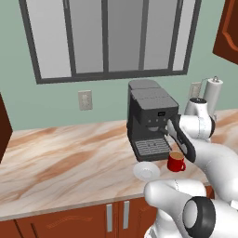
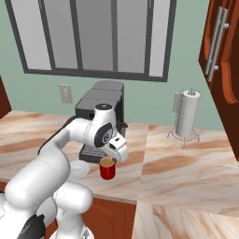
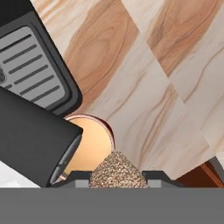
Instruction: Take a sugar cube from the saucer and place it inside the coffee. Then, grab milk from the fridge and place it next to the coffee on the counter to sweeten the coffee.
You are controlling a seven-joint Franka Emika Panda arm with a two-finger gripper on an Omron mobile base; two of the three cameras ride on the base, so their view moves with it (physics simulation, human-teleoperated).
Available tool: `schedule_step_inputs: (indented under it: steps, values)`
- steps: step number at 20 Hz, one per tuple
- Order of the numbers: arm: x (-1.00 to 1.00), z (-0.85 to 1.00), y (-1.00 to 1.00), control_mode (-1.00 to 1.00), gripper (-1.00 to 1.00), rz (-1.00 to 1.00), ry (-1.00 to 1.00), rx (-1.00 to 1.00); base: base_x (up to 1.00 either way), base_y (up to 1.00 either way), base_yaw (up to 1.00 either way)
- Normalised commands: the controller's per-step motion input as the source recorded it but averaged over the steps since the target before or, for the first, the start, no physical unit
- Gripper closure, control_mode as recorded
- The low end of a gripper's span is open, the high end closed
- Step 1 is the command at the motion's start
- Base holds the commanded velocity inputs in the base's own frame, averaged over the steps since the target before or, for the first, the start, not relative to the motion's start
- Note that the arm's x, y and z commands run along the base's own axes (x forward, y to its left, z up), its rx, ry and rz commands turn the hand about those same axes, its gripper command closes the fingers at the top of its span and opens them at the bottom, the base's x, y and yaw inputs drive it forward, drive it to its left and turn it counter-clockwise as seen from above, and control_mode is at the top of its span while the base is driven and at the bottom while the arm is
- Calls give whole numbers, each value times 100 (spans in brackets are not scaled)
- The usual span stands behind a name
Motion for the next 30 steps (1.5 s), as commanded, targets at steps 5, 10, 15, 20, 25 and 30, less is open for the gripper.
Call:
schedule_step_inputs:
  steps: [5, 10, 15, 20, 25, 30]
  values:
    - [24, -29, 0, -100, 100, 0, -6, -2, 0, 0, 0]
    - [6, -20, 19, -100, 100, 0, -3, 0, 0, 0, 0]
    - [-4, 0, 36, -100, 100, 0, 0, 0, 0, 0, 0]
    - [-14, 0, 3, -100, 100, 2, -3, 0, 0, 0, 0]
    - [0, -9, 0, -100, 100, 1, -3, 0, 0, 0, 0]
    - [0, -23, 3, -100, 100, 1, -6, 0, 0, 0, 0]
